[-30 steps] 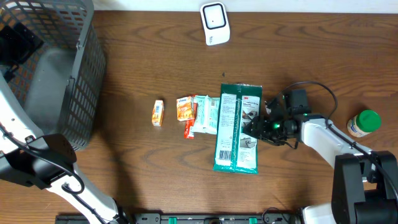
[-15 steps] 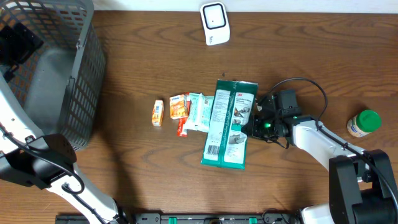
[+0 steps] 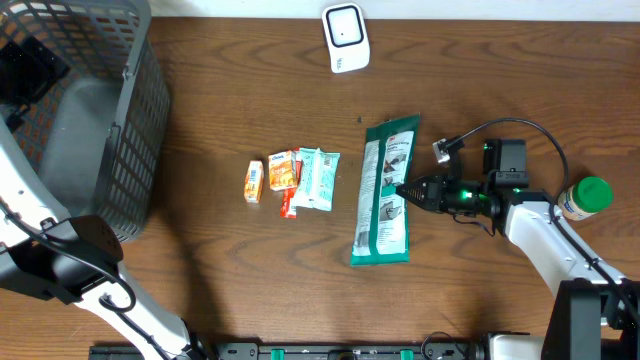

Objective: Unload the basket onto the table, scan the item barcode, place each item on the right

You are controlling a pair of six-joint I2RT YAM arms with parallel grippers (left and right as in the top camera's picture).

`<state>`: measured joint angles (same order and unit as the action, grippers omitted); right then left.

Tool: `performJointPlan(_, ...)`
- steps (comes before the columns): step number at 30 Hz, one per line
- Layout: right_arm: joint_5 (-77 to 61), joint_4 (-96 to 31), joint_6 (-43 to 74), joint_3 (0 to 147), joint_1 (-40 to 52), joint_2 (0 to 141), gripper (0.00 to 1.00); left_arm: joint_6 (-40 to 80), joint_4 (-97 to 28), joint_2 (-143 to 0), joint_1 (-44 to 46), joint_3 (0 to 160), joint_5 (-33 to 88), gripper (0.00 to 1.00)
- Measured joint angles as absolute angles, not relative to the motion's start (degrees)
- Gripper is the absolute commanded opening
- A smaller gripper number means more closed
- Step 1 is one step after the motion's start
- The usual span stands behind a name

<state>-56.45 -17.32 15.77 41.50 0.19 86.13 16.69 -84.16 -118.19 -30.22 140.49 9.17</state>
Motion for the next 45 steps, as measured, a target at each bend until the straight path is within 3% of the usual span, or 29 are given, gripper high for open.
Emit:
performJointPlan(8,-62.61,-19.51,11.97,41.5,-0.58,86.11,0.01,16.69,-84.18,-118.19,-30.22,140.49,9.17,0.98)
performJointPlan(13,-52.77,-25.91,9.93,41.45,0.21,86.11,0.01,16.69,-84.18,-118.19,-30.22,140.49,9.17,0.98)
performJointPlan(20,-43.53,-24.69,6.7,41.45,6.46,86.11,0.03,16.69,-84.18,-118.19,-30.22,140.49,9.17,0.98)
performJointPlan(24,-37.12,-25.12,7.97,41.45,9.72,86.11,0.45,16.69,-84.18,-118.19,-30.22,140.49,9.17,0.98)
performJointPlan(26,-33.26,-25.8,9.78,41.43,10.7,86.13,0.73,16.69,-84.18,-118.19,-30.22,140.49,9.17,0.98)
performJointPlan(28,-30.15,-26.24,11.62,41.43,11.07,86.11,0.83,16.69,-84.18,-118.19,-30.22,140.49,9.17,0.98)
performJointPlan(32,-26.57,-27.05,14.72,41.43,11.18,86.13,0.88,16.71,-84.18,-118.19,-30.22,140.49,9.17,0.98)
performJointPlan(39,-24.64,-26.48,20.29,39.79,11.18,86.13,0.89,16.69,-84.18,-118.19,-30.22,140.49,9.17,0.98)
performJointPlan(45,-25.93,-19.0,25.47,36.27,12.4,85.93,0.81,16.69,-84.16,-118.19,-30.22,140.49,9.17,0.98)
